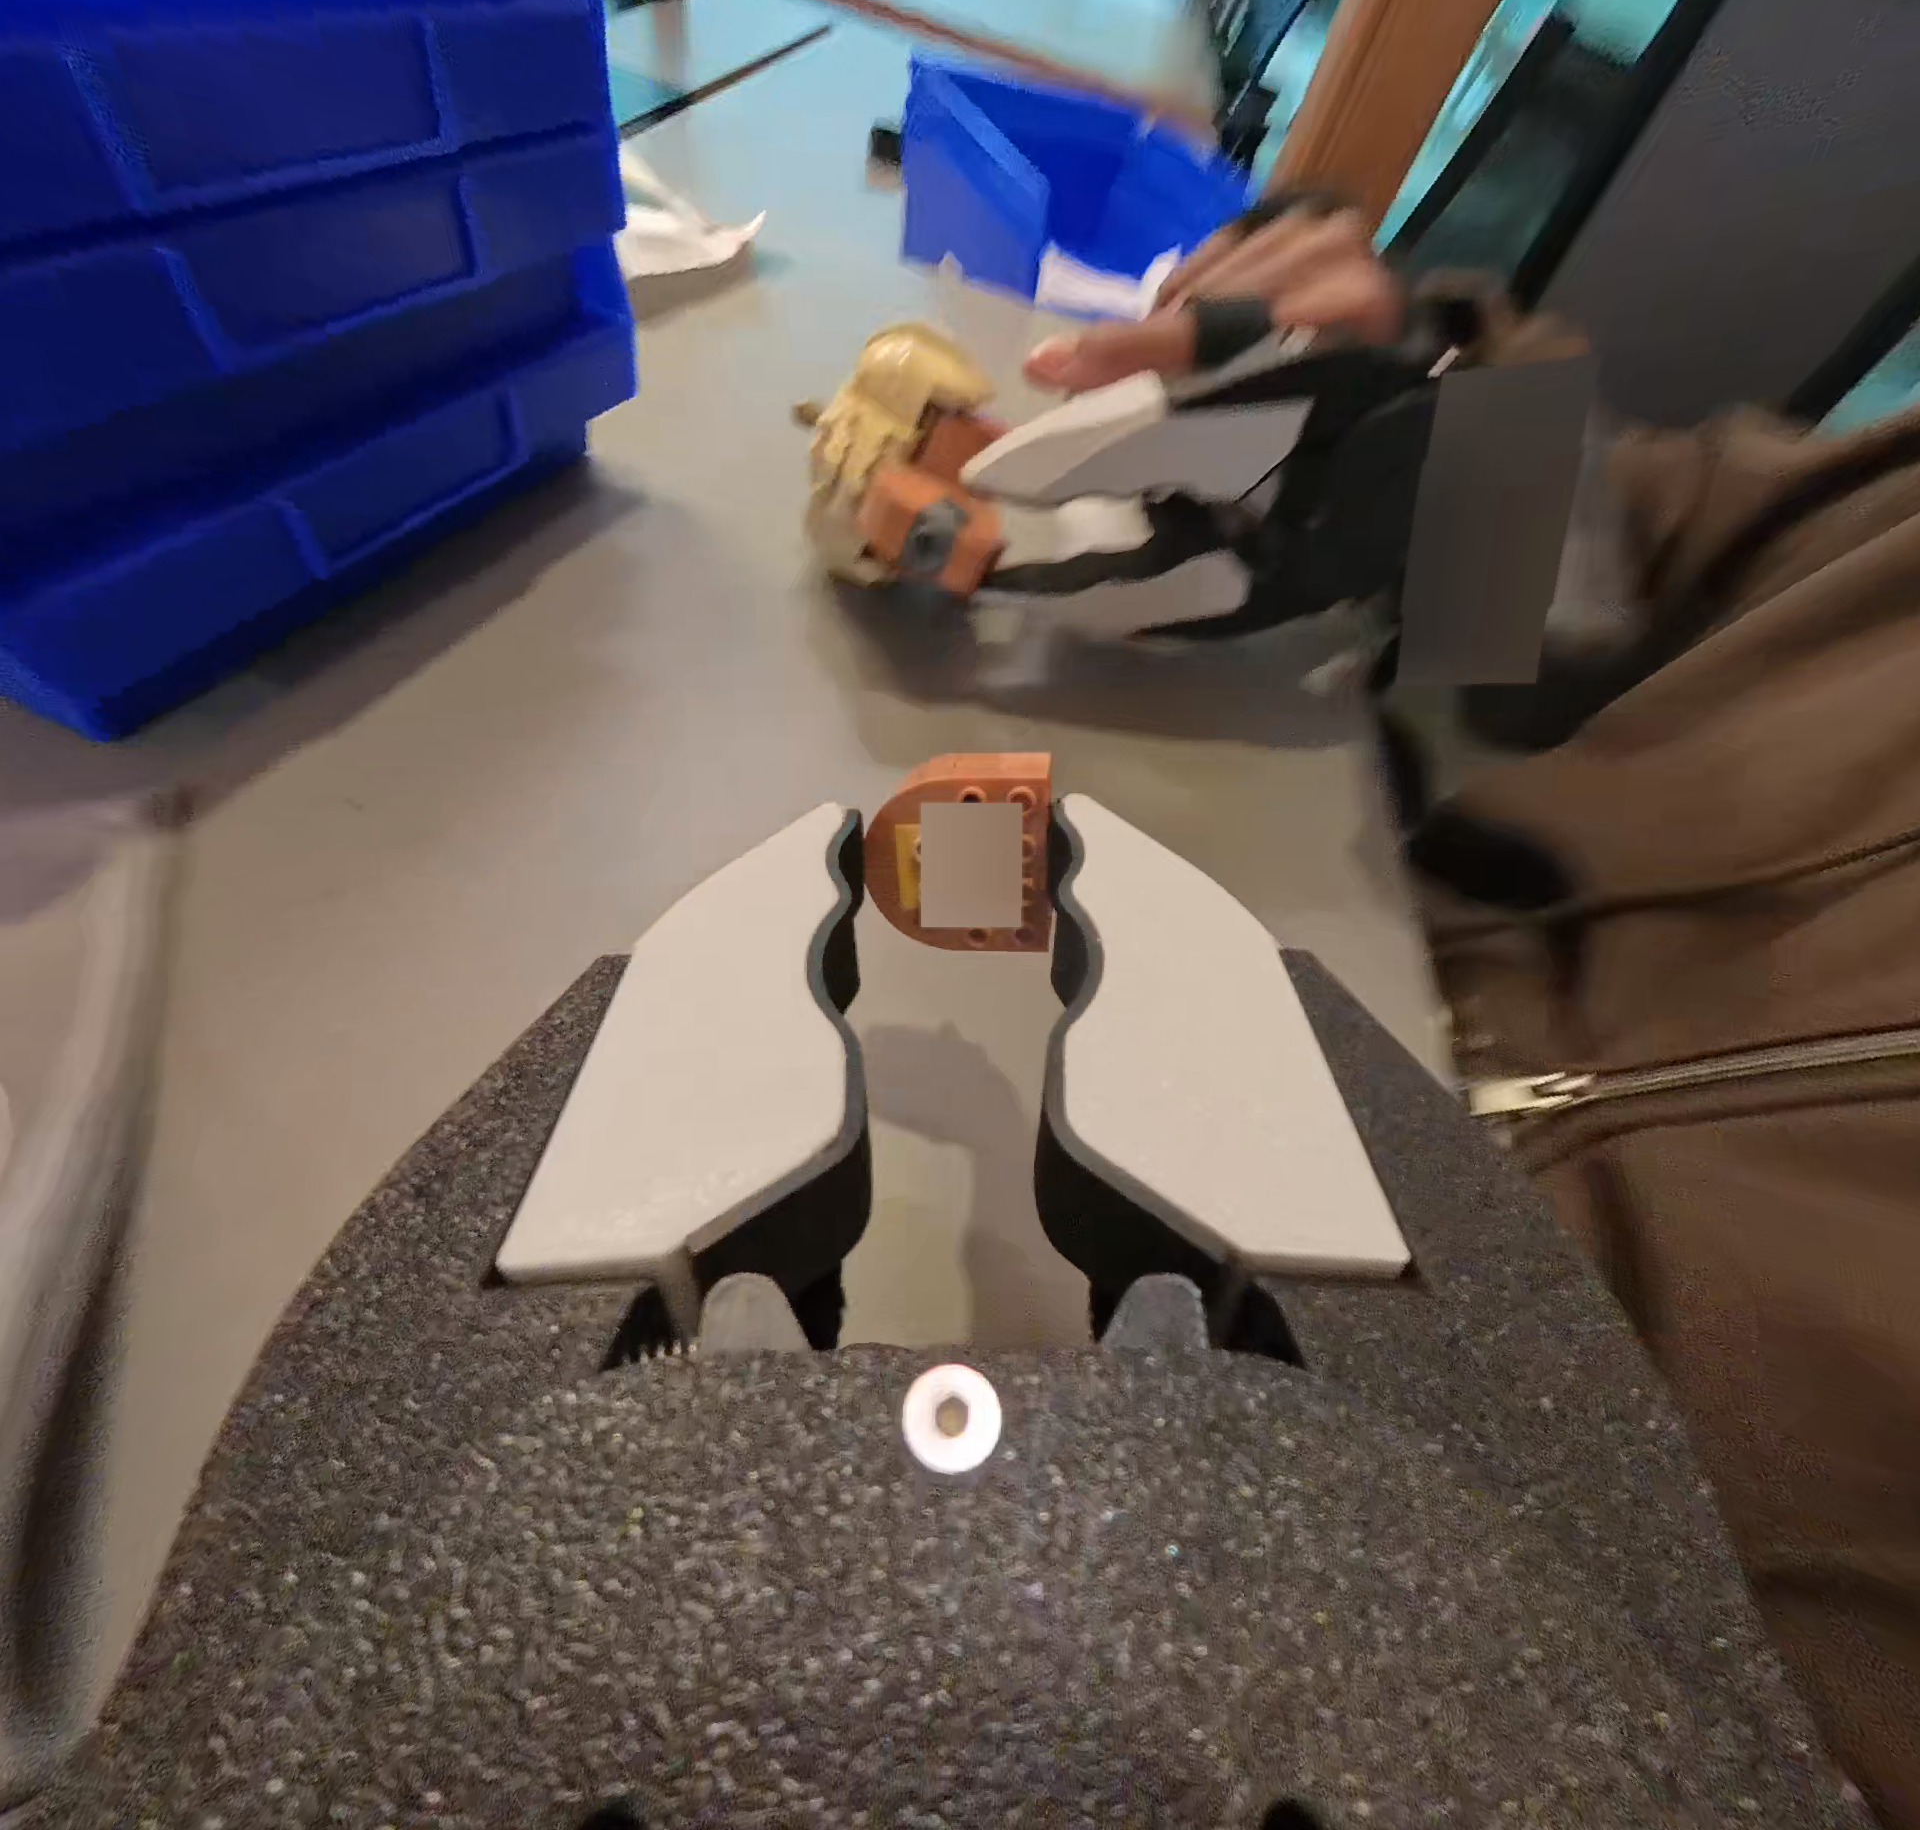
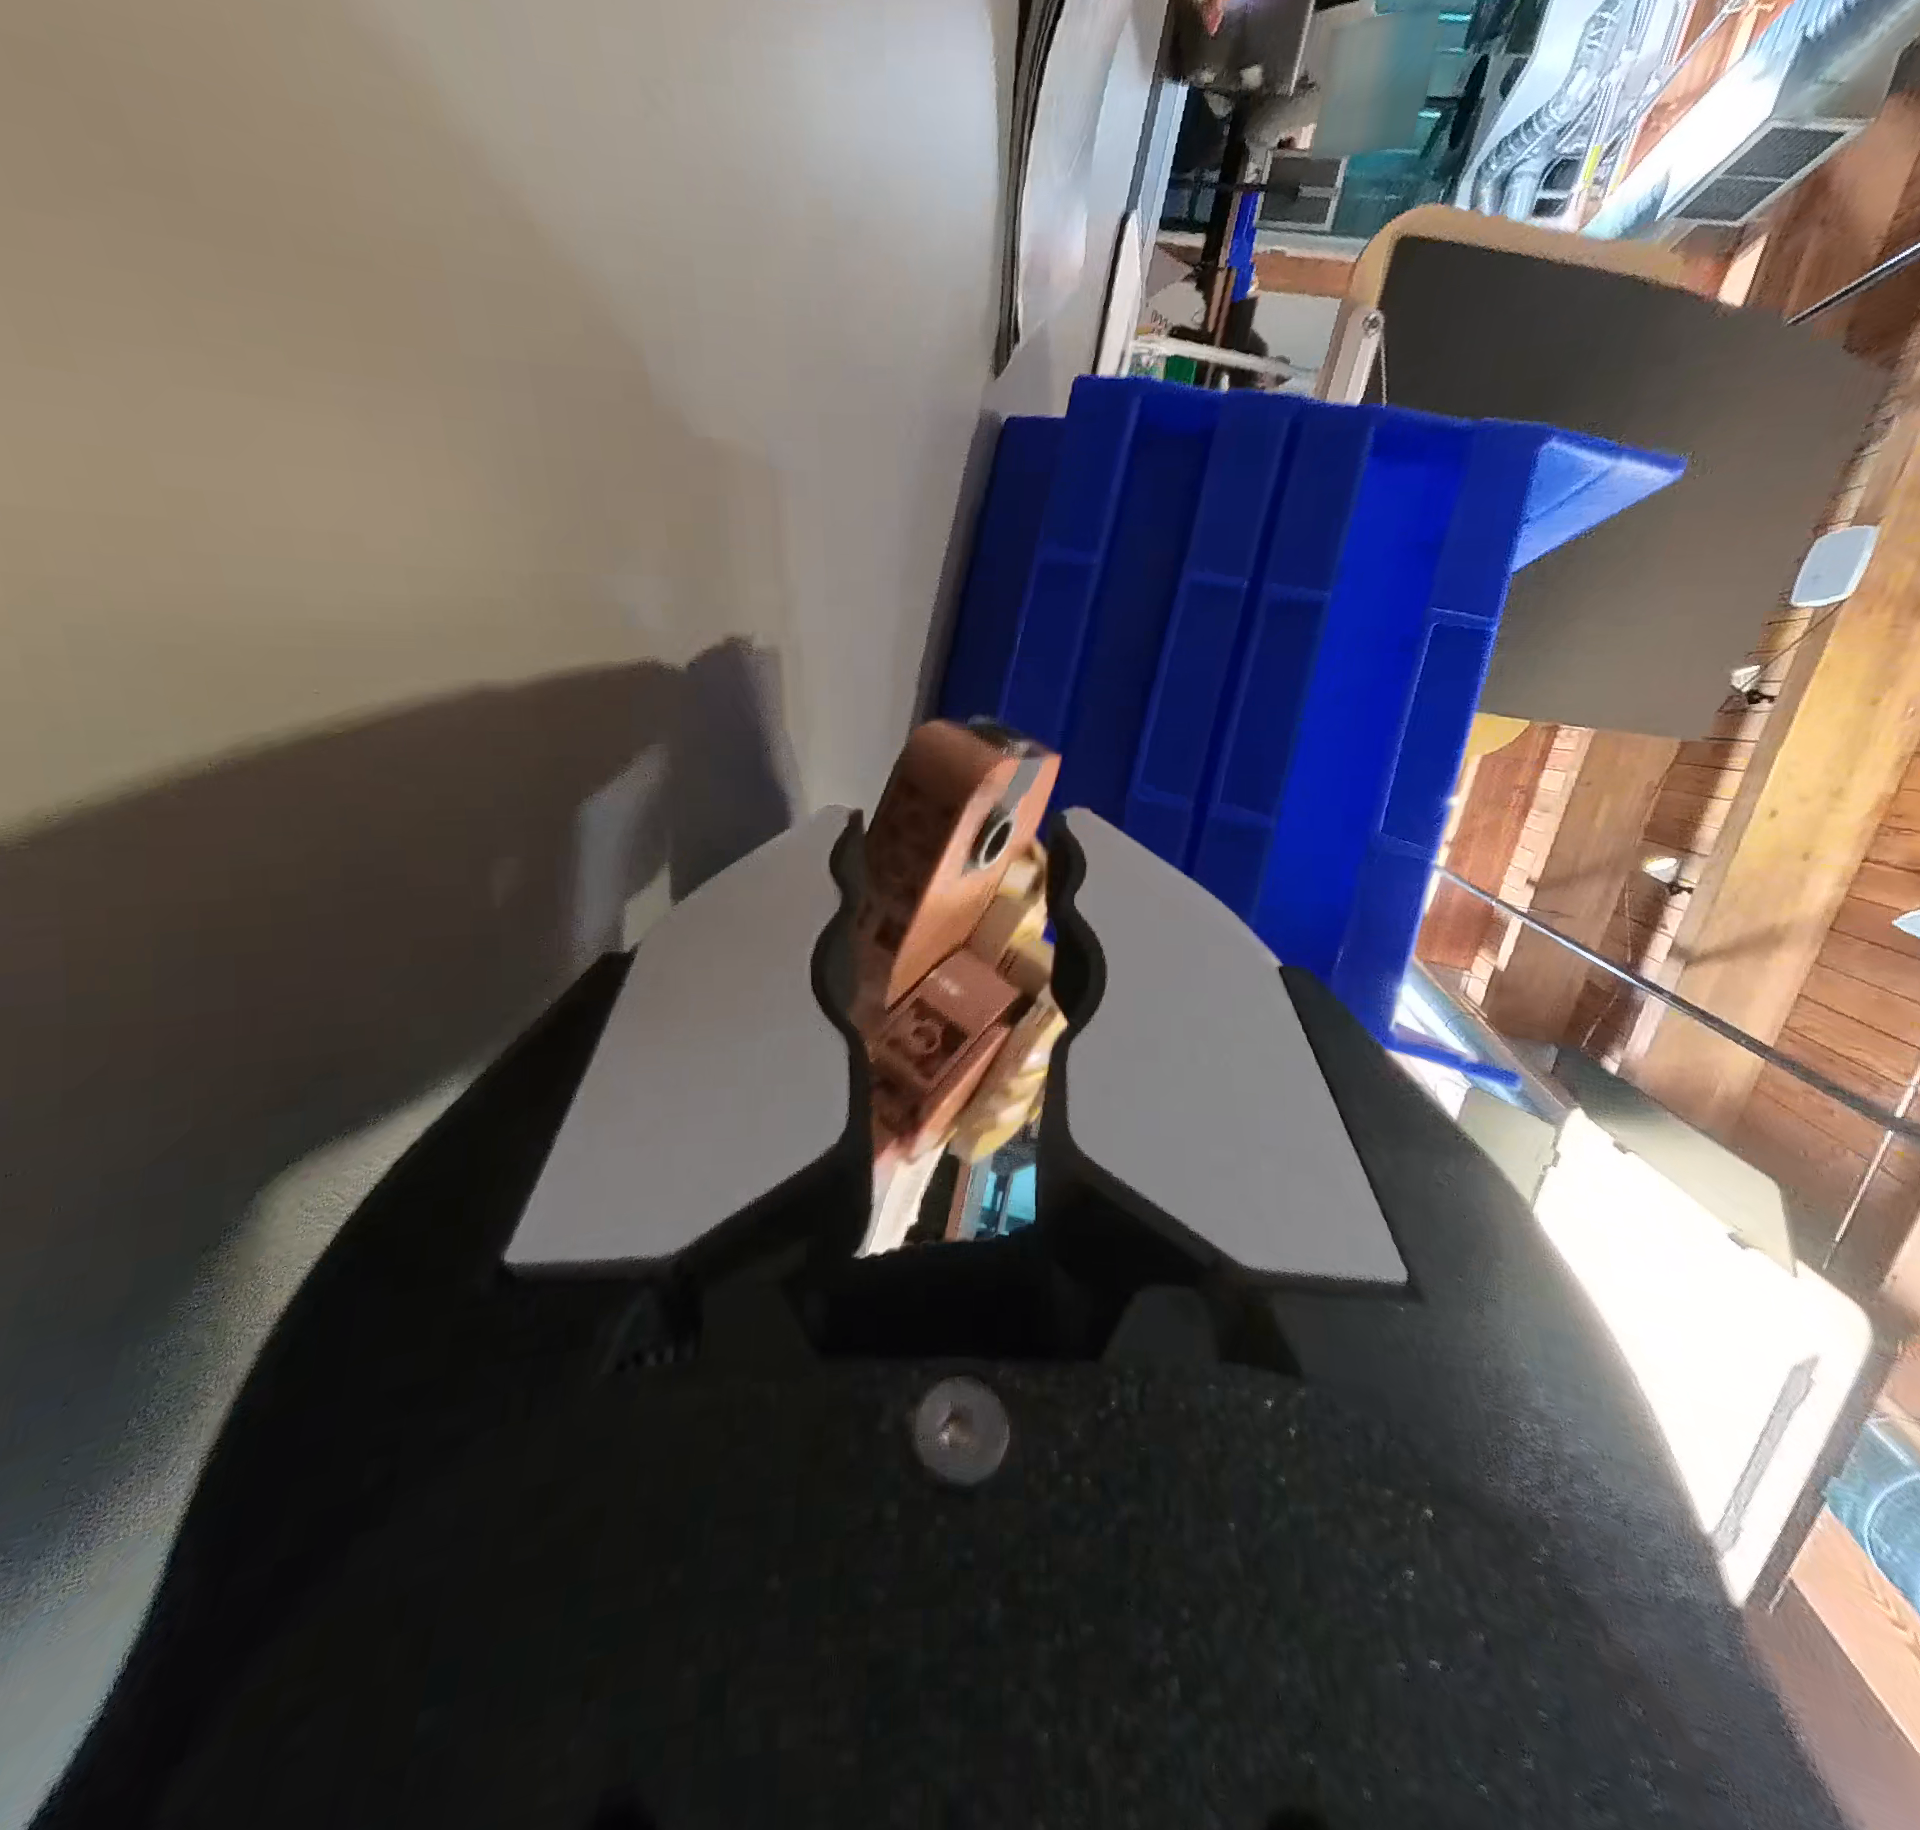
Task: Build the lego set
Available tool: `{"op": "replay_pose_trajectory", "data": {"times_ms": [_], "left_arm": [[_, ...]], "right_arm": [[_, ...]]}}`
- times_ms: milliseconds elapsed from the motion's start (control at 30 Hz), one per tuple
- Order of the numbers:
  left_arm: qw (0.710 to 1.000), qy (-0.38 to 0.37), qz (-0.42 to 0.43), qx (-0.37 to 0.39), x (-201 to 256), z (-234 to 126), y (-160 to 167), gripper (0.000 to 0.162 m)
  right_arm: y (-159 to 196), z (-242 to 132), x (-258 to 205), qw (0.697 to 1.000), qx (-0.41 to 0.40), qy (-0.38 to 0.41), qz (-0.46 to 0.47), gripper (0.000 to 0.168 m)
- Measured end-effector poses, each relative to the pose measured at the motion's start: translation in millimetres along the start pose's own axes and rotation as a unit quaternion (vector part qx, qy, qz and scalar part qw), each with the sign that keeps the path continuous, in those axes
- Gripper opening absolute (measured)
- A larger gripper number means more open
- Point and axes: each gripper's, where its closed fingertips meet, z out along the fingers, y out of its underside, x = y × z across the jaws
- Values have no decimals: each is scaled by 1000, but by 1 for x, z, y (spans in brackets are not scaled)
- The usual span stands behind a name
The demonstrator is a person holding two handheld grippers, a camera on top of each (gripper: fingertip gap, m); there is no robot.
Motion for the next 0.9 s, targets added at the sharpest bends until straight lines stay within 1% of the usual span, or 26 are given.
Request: {"op": "replay_pose_trajectory", "data": {"times_ms": [67,133,267,367,500,567,600,667,733,833,900], "left_arm": [[994,-53,77,-52,-12,2,6,34],[981,-89,142,-95,-21,4,7,34],[951,-115,242,-150,-29,12,-1,34],[935,-123,288,-167,-34,20,-6,34],[942,-105,289,-135,-26,29,-9,34],[940,-97,297,-136,-23,30,-4,34],[939,-91,304,-135,-21,31,-2,34],[935,-89,314,-137,-19,32,1,34],[938,-90,312,-125,-17,33,0,34],[952,-93,282,-76,-15,29,-13,35],[967,-95,237,-26,-16,22,-28,41]], "right_arm": [[-8,0,3,1000,13,3,-14,33],[-21,3,7,999,33,10,-33,33],[-57,16,25,992,81,52,-79,35],[-79,30,39,986,103,86,-98,42],[-86,45,38,982,98,103,-122,46],[-89,46,36,981,104,110,-120,45],[-90,46,35,980,108,116,-122,44],[-92,43,37,976,114,133,-129,33],[-92,42,39,974,115,150,-128,30],[-86,39,50,971,97,183,-121,30],[-79,35,64,967,79,219,-104,29]]}}
